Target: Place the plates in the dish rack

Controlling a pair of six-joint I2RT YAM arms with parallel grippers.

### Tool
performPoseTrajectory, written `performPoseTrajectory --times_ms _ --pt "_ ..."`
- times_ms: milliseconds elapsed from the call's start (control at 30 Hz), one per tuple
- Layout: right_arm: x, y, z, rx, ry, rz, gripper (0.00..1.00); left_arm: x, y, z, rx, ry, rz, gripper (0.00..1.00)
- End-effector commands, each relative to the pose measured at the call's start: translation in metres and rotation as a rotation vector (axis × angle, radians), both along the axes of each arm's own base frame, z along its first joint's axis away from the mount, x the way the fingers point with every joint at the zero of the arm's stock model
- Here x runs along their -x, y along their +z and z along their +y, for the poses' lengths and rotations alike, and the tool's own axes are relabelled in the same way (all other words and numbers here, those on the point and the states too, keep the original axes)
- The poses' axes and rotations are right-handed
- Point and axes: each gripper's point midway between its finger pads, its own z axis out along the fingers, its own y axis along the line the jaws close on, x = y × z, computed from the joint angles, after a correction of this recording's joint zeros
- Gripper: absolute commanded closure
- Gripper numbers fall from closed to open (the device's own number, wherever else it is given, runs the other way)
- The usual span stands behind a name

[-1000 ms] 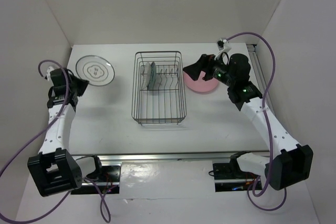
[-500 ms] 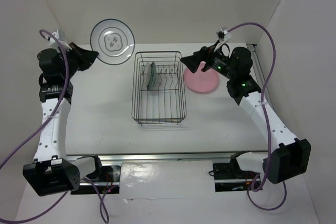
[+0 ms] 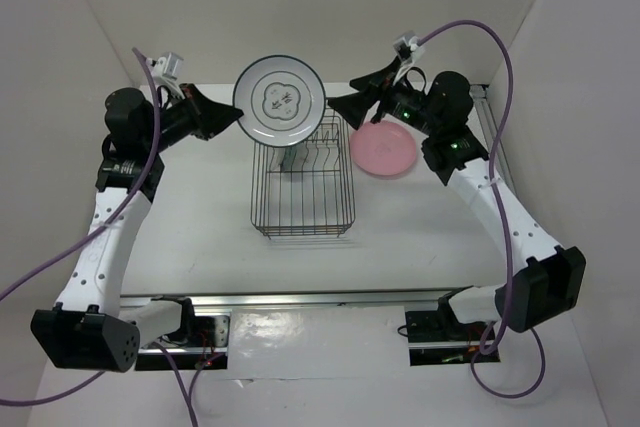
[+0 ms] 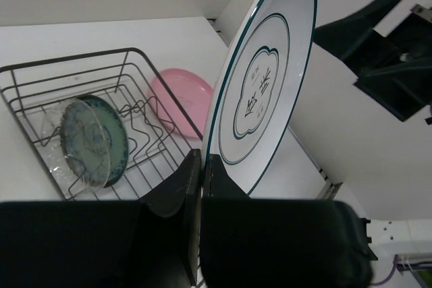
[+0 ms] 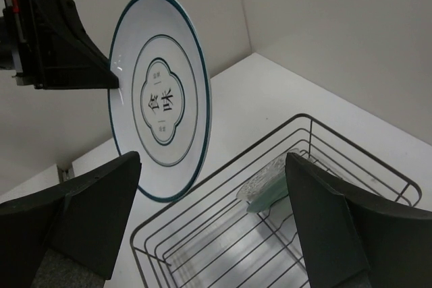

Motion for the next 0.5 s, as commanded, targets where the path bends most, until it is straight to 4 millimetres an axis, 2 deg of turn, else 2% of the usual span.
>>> performPoseTrajectory --times_ms 0,100,167,233,300,333,367,400,467 --pt "0.007 0.016 0.011 0.024 0.044 -0.089 0.06 0.022 0.043 -0.019 -0.006 -0.105 -0.188 1.0" --pt "0.004 0.013 0.016 0.038 0.018 -0.084 0.07 0.027 0.044 -0.026 0.001 -0.137 -0.191 1.0" --pt "-0.002 0.004 0.019 0.041 0.02 -0.057 0.11 0.029 0.042 -0.028 0.013 -0.156 -0.179 1.0" --pt "-0.004 0.009 0.02 0.019 0.022 -0.07 0.23 0.031 0.042 -0.031 0.014 -0.166 -0.179 1.0" --pt "-0.002 0.005 0.027 0.02 0.049 -0.053 0.36 0.031 0.044 -0.031 0.02 -0.166 -0.182 1.0" --pt "-0.004 0.005 0.028 0.022 0.05 -0.048 0.52 0.033 0.044 -0.032 0.02 -0.177 -0.182 1.0" --pt "-0.002 0.01 0.031 0.016 0.049 -0.057 0.59 0.033 0.044 -0.032 0.02 -0.177 -0.182 1.0" --pt "-0.005 0.006 0.032 0.02 0.05 -0.049 0.65 0.033 0.044 -0.032 0.02 -0.177 -0.182 1.0" --pt "-0.003 0.006 0.035 0.018 0.05 -0.048 0.67 0.032 0.041 -0.032 0.02 -0.177 -0.18 1.0"
